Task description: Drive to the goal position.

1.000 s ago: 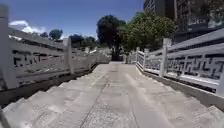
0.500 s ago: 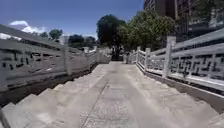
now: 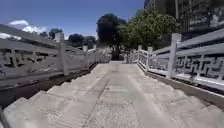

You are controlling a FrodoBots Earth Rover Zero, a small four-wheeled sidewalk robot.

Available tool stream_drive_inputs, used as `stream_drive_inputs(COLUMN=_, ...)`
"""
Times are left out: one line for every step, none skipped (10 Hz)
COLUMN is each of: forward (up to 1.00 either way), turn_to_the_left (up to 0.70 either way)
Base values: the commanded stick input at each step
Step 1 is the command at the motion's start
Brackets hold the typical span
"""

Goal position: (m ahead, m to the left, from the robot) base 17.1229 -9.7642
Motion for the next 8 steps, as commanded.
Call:
stream_drive_inputs(forward=0.45, turn_to_the_left=0.0)
stream_drive_inputs(forward=0.45, turn_to_the_left=0.0)
stream_drive_inputs(forward=0.45, turn_to_the_left=0.0)
stream_drive_inputs(forward=0.45, turn_to_the_left=0.0)
stream_drive_inputs(forward=0.45, turn_to_the_left=0.0)
stream_drive_inputs(forward=0.45, turn_to_the_left=0.0)
stream_drive_inputs(forward=0.45, turn_to_the_left=0.0)
stream_drive_inputs(forward=0.45, turn_to_the_left=0.0)
